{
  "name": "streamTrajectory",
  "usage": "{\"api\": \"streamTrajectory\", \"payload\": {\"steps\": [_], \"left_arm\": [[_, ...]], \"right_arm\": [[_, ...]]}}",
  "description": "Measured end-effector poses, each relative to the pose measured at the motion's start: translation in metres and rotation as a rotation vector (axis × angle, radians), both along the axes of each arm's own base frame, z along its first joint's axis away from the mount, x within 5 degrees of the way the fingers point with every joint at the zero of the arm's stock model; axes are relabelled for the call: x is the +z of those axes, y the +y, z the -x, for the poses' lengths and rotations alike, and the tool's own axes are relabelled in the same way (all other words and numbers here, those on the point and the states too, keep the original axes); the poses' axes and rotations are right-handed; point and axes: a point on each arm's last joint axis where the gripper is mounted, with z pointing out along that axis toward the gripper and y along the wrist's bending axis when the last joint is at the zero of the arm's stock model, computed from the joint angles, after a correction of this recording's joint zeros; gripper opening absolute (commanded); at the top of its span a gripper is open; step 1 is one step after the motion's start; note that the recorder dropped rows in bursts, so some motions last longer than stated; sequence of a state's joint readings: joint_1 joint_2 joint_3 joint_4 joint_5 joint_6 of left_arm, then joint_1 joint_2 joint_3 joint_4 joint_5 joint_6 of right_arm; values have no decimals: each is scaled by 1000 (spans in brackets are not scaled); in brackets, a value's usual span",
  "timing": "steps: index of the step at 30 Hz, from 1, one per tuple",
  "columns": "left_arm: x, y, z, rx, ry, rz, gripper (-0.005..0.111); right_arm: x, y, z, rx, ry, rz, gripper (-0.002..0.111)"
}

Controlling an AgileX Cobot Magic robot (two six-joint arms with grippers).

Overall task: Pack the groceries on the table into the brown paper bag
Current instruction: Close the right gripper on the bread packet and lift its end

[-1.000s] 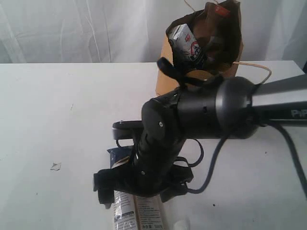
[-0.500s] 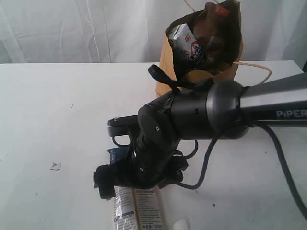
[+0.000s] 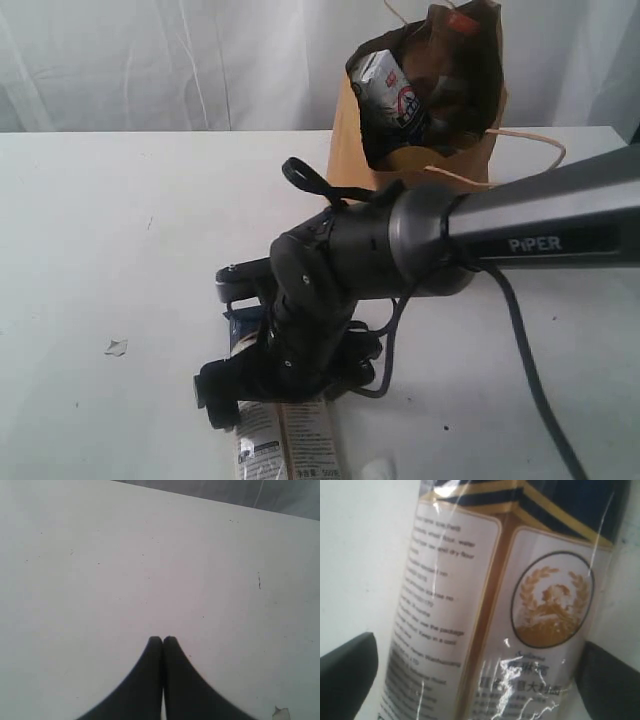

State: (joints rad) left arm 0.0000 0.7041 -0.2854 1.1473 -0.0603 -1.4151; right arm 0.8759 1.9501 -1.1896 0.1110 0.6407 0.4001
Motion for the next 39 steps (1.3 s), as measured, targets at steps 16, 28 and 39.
{"api": "streamTrajectory", "payload": {"steps": [16,28,39], "left_arm": [[0,0,0,-2,-1,1,0],[0,0,0,-2,-1,1,0],[0,0,0,-2,-1,1,0]], "right_arm": [[21,-10,-1,101,4,105,0],[74,-43,-28,213,2,-153,0],[99,-63,-47,225,51,-505,0]]}}
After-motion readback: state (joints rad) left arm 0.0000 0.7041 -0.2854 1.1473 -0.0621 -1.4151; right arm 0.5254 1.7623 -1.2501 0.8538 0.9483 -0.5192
